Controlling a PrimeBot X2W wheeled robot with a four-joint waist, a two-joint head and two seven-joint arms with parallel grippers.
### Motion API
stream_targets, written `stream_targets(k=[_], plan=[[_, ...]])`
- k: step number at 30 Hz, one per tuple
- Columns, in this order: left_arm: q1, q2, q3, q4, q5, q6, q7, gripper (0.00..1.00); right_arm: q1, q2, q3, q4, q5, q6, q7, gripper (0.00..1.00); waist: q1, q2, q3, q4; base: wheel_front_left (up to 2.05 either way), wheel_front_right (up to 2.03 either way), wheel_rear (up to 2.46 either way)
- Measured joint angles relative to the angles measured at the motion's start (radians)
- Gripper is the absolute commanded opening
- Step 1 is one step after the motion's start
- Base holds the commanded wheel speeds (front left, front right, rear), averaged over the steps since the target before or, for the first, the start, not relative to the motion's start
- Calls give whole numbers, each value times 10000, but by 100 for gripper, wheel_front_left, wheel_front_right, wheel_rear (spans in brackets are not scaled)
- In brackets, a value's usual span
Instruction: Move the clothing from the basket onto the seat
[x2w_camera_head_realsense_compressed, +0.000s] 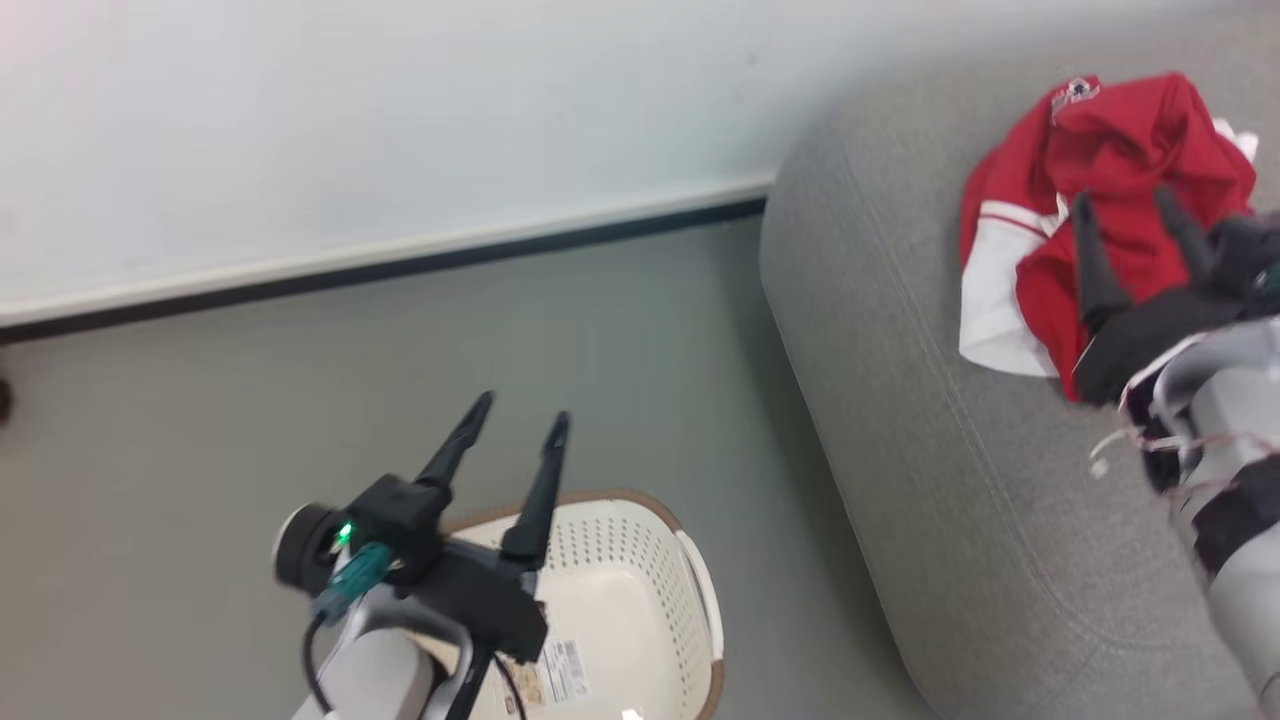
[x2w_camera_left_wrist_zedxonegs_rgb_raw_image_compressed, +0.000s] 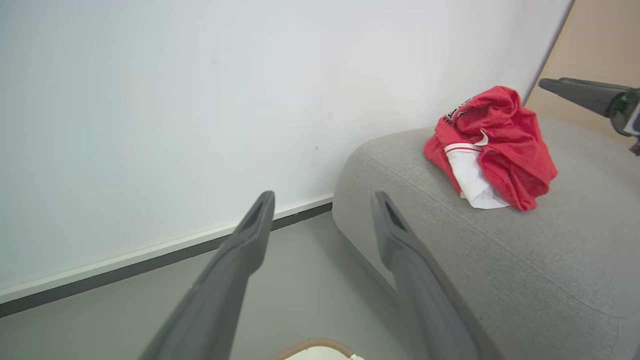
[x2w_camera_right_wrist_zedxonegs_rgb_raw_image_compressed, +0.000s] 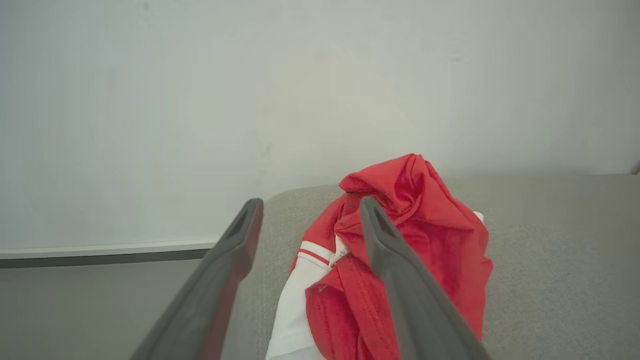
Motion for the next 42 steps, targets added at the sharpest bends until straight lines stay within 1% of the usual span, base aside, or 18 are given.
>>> stream_targets(k=[6,11,12,17,21,23,27,33,36,42], plan=[[718,98,543,123,-190,345,-148,100,1337,245,-42,-525,88,10,2,100,1,0,-749,406,0,0,0],[1608,393,991,71,-485,525,-209,100,2542,562,-119,-1179,182,-13,2,100,1,0,-1379,759,0,0,0],[2020,514,1168,-33,-531,608,-263,100,3010,654,-151,-1505,186,-109,2,100,1,-1,-1612,903,0,0,0],[2894,759,1643,-353,-637,715,-314,100,3984,715,-247,-2476,155,-543,2,100,1,0,-2108,1240,0,0,0],[3546,872,1914,-579,-677,786,-328,100,4916,765,-320,-3331,109,-892,2,100,1,0,-2428,1458,0,0,0],[3822,932,2042,-690,-677,859,-341,100,5442,794,-360,-3802,73,-1120,2,100,1,1,-2561,1543,0,0,0],[4314,984,2293,-995,-677,867,-374,100,6395,855,-382,-4673,-58,-1473,2,100,1,1,-2765,1669,0,0,0],[4938,988,2625,-1360,-677,947,-380,100,7348,1009,-384,-5871,-197,-1693,2,100,3,2,-2885,1676,0,0,0],[5205,978,2727,-1532,-675,949,-380,100,7929,1141,-399,-6389,-197,-1768,2,100,2,2,-2934,1625,0,0,0],[5788,930,2976,-1927,-671,959,-382,100,8908,1122,-443,-7223,-382,-1858,2,100,2,2,-3011,1484,0,0,0]])
